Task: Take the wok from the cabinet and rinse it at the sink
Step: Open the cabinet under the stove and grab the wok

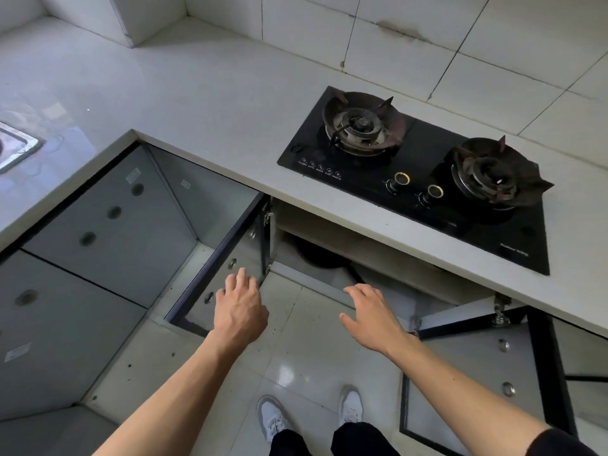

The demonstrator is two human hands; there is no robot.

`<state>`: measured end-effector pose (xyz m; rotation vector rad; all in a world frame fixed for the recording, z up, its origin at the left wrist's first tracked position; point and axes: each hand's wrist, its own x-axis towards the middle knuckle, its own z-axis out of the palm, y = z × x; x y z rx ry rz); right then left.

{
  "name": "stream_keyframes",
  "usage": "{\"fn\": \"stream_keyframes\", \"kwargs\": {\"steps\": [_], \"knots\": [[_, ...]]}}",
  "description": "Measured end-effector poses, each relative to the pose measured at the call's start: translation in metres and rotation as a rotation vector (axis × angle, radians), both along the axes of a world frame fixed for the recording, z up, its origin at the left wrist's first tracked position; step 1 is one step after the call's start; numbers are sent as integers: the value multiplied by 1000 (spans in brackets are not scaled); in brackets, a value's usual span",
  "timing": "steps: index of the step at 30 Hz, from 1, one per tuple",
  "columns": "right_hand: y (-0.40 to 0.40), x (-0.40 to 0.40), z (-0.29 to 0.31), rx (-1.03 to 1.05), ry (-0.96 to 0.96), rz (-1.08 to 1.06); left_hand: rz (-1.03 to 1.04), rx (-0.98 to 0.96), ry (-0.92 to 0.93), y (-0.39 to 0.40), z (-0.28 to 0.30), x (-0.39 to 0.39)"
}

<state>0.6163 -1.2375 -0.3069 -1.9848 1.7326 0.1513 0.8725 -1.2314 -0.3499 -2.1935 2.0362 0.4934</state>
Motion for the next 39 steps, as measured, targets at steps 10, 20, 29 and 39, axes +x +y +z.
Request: {"fn": "stream_keyframes", "kwargs": {"steps": [10, 20, 29, 39], "knots": [[9, -85, -31, 39, 3, -85, -229, 54, 75, -3, -10, -115], [-18, -162, -154, 95, -70, -154, -295, 79, 114, -28, -113, -198], [-68, -179, -357, -63, -75, -215, -361, -92, 79, -100, -330, -201], [-141, -192, -560, -292, 11, -99, -417, -368, 103, -192, -514, -180]]}}
